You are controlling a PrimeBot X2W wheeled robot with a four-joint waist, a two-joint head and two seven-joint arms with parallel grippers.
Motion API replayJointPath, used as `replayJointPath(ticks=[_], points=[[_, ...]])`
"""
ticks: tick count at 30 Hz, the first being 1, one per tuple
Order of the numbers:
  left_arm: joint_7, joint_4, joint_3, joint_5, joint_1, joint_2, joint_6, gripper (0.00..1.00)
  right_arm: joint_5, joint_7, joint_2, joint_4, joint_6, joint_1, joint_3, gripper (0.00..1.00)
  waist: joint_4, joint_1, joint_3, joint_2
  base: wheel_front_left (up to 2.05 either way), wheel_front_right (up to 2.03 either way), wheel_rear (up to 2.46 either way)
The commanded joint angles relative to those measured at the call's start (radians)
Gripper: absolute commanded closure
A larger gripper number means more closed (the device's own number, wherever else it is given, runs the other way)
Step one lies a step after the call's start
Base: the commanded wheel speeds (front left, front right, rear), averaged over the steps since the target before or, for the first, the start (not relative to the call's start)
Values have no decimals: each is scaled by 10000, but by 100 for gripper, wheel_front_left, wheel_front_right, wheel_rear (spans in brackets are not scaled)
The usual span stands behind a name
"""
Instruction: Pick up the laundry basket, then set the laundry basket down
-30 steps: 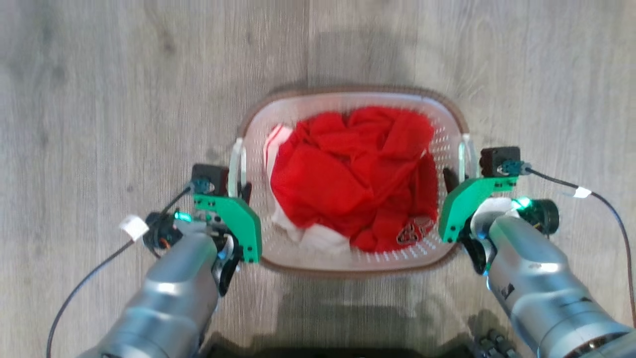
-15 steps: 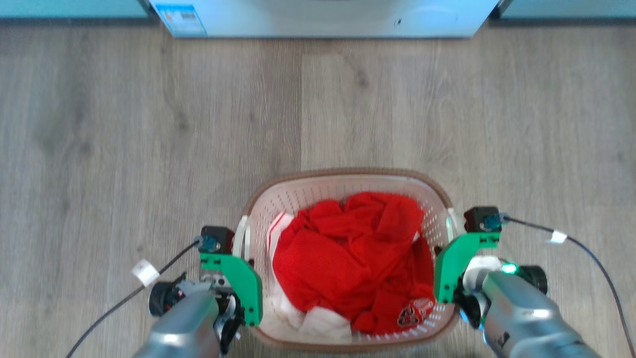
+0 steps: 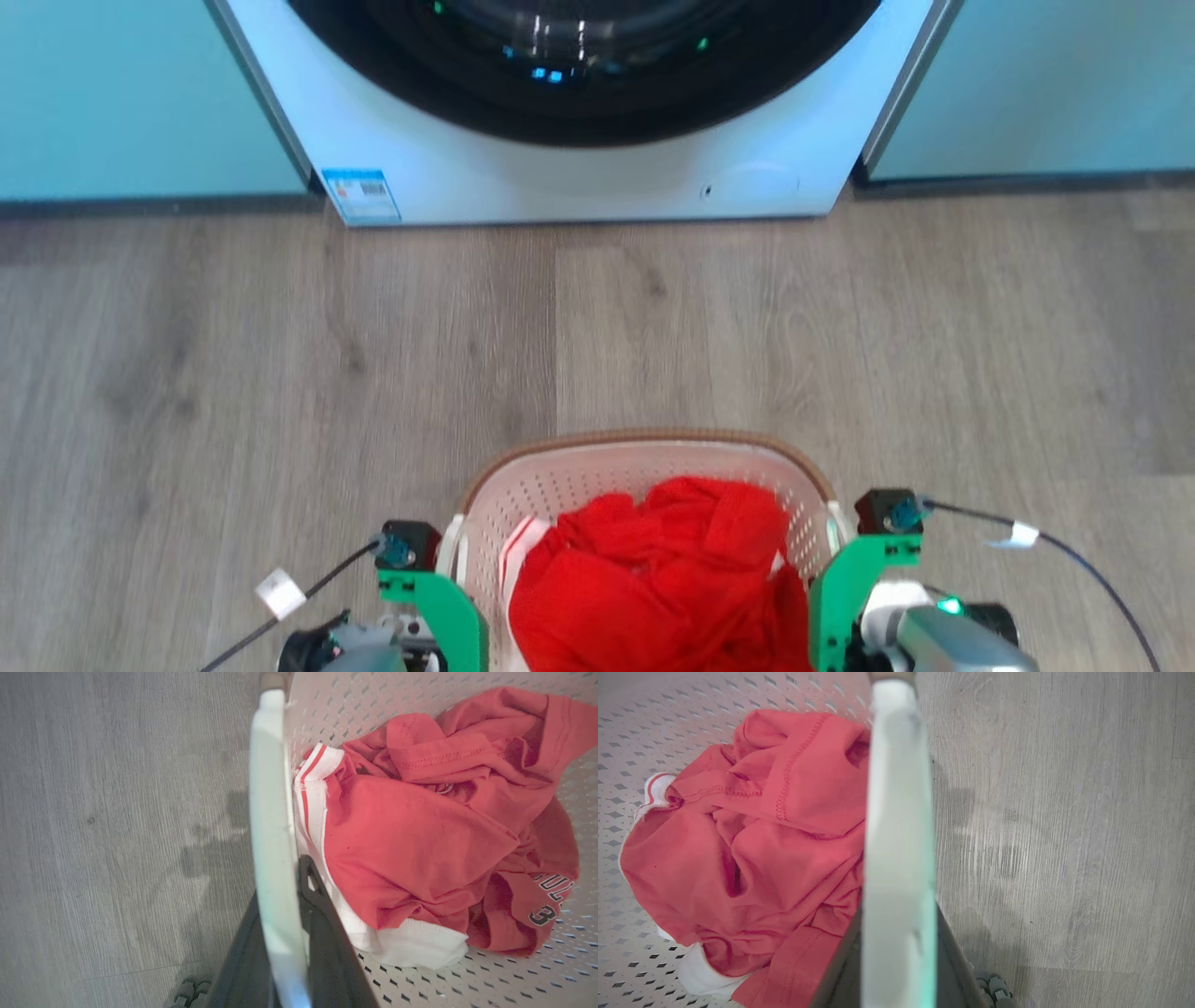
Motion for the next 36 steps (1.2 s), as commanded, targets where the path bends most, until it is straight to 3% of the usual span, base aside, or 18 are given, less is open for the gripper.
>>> replayJointPath(ticks=[1, 14, 36], points=[[-21, 49, 82, -67, -78, 288, 21, 100, 106, 28, -26, -74, 25, 259, 353, 100, -88, 1, -525, 0, 0, 0, 0], [131, 142, -263, -316, 257, 288, 28, 100, 803, 88, -26, 107, 25, 654, 1132, 100, -128, 1, -1457, 0, 0, 0, 0], [50, 198, -575, -703, 210, 288, 99, 100, 1715, -102, -26, 253, 25, 404, 2061, 100, -221, 1, -1556, 0, 0, 0, 0]])
